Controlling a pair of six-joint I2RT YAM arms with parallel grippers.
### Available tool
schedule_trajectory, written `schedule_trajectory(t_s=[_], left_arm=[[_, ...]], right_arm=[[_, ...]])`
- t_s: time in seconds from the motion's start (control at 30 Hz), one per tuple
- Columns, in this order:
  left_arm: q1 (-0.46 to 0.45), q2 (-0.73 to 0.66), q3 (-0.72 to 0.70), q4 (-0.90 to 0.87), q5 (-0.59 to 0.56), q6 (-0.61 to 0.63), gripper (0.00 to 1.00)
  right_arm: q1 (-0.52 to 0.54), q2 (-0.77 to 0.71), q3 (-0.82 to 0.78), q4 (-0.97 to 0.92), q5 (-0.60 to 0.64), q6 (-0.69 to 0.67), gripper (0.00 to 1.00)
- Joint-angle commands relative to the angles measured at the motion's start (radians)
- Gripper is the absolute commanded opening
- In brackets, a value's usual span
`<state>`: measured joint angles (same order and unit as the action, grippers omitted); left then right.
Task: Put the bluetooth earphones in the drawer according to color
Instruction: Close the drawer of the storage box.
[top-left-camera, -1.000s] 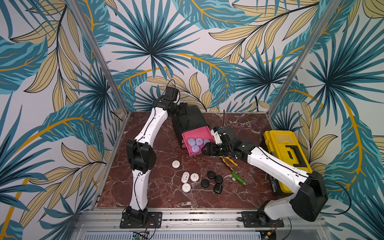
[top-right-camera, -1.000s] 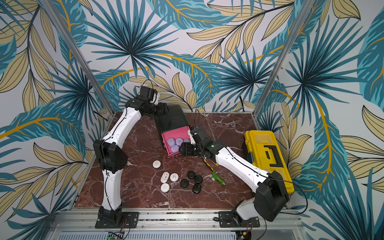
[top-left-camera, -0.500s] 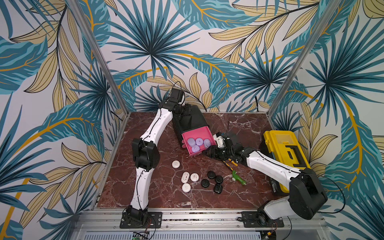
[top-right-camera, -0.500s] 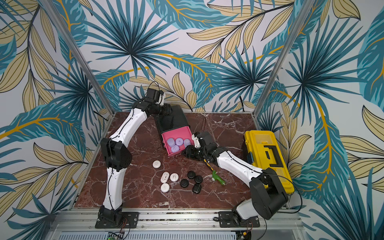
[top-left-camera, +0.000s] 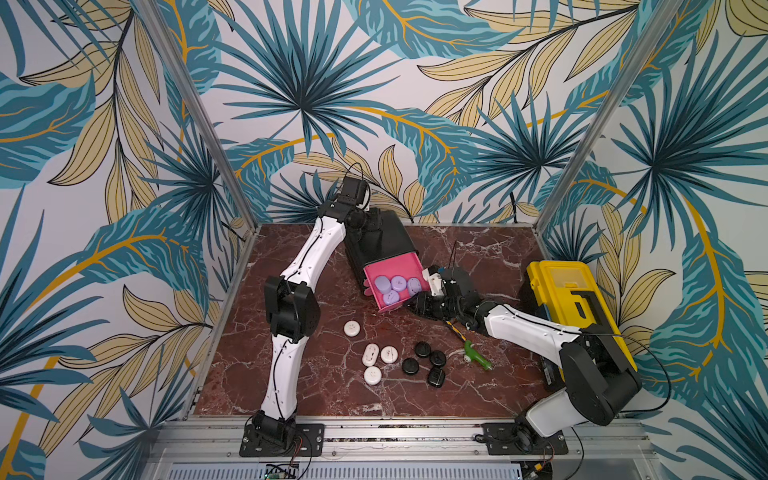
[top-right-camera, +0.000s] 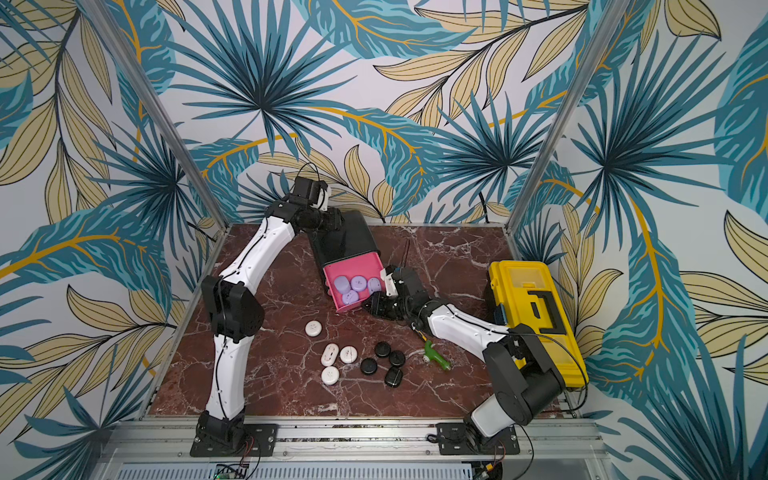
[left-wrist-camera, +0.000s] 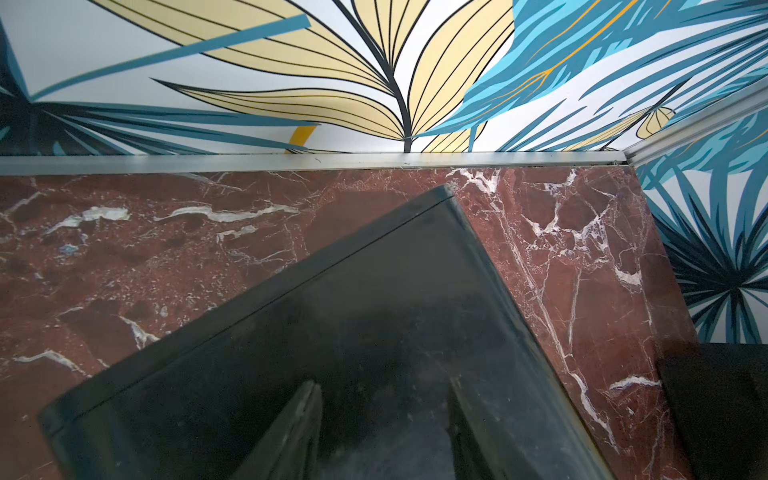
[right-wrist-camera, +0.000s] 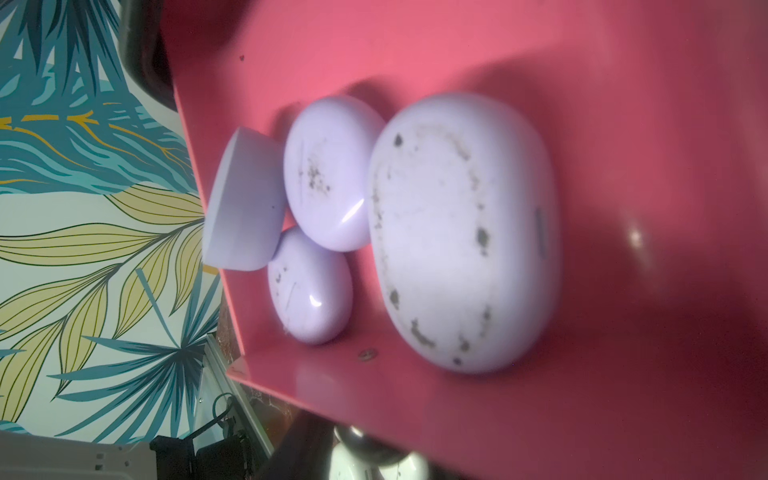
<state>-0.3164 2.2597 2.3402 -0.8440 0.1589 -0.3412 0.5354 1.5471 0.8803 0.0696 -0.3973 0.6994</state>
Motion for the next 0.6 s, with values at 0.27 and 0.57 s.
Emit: schedule_trajectory(t_s=[0.27,0.57], left_arm=[[-0.001,0.042,-0.06,-0.031,-0.01,0.028,0.51],[-0.001,0.041,-0.095,-0.018,-0.003,0.031,0.49]], right_arm=[[-0.002,-0.011,-0.006,0.1,0.032,-0.004,0.3],[-0.002,-0.054,-0.004,0.109,0.035,-0.004,0.28]])
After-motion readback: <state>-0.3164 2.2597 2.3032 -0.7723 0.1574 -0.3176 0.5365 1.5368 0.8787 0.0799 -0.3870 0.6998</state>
